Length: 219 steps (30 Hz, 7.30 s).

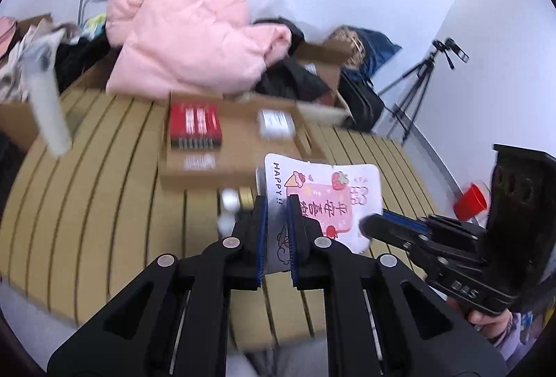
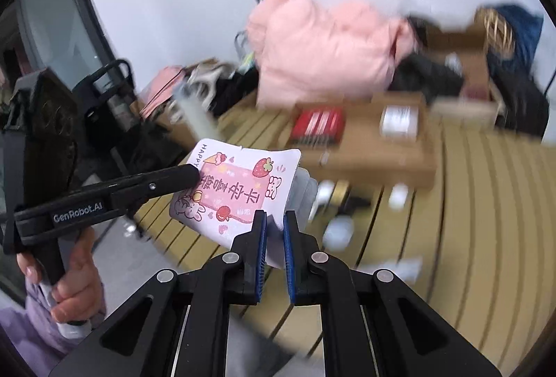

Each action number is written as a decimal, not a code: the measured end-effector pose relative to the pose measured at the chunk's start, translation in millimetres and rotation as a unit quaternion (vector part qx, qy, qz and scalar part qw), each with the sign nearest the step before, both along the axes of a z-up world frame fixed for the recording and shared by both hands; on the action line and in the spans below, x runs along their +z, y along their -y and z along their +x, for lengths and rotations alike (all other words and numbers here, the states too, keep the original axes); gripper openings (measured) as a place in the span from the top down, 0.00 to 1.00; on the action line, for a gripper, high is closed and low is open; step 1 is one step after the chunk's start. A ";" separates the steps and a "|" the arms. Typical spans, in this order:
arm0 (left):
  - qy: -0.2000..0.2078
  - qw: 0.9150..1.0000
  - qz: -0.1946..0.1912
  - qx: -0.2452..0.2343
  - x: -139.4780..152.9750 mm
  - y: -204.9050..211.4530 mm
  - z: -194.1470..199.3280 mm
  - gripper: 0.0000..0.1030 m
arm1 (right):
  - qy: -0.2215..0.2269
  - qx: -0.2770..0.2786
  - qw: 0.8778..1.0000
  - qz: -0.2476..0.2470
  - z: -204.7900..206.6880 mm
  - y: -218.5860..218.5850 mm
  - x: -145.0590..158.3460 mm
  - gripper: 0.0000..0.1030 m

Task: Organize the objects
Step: 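Lower the pink card into the tray beside the red box, release, then withdraw the left gripper from the tray, then grasp the white spray bottle with the right gripper while the left gripper grasps a white lid, then carry the spray bottle with the right gripper toward the cardboard tray while the left gripper carries the lid, then lower the spray bottle and lid into the tray and open both grippers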

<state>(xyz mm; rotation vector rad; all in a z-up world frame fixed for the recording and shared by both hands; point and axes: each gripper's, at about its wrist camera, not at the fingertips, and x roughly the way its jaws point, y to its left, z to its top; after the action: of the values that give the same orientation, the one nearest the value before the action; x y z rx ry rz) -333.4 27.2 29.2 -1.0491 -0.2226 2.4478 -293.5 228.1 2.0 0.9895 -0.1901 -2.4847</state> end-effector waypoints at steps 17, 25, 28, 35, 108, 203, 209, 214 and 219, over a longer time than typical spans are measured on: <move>0.113 0.981 -0.146 0.053 -149.6 6.8 -195.8 0.84 | 0.190 -0.048 0.981 0.014 -254.2 49.7 -152.7 0.90; 0.021 0.986 -0.147 0.075 -79.2 34.8 -139.7 0.45 | 0.145 -0.073 0.985 0.053 -235.5 36.5 -109.6 0.66; -0.005 0.986 -0.143 0.083 -39.3 42.4 -104.3 0.30 | 0.113 -0.082 0.989 0.039 -206.6 15.1 -74.2 0.00; -0.042 0.986 -0.140 0.076 28.5 49.8 24.2 0.05 | 0.045 -0.103 0.993 0.030 -106.1 -30.3 11.8 0.00; 0.064 0.997 -0.025 -0.044 -167.9 -61.3 30.4 0.70 | 0.122 -0.097 0.987 0.040 -60.4 -47.2 -164.0 0.37; 0.055 0.993 -0.102 0.017 -85.8 -59.2 -220.5 0.36 | 0.143 -0.111 0.982 -0.046 -296.2 -72.2 -84.4 0.28; -0.036 0.989 -0.142 -0.002 -3.9 -30.1 -100.5 0.27 | 0.110 -0.076 0.990 -0.036 -208.2 -85.4 -17.5 0.28; -0.057 0.988 -0.139 0.022 38.2 1.3 -7.1 0.13 | 0.082 -0.049 0.995 -0.042 -103.0 -95.9 30.7 0.28; -0.082 0.980 -0.178 0.032 52.1 19.0 92.8 0.13 | 0.057 -0.031 0.998 -0.019 -2.8 -98.7 52.3 0.28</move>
<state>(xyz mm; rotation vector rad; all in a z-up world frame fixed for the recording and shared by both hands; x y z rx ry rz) -240.6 8.2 81.3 -0.9843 0.2502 2.6783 -296.2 326.8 54.3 1.1258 -0.3083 -2.4716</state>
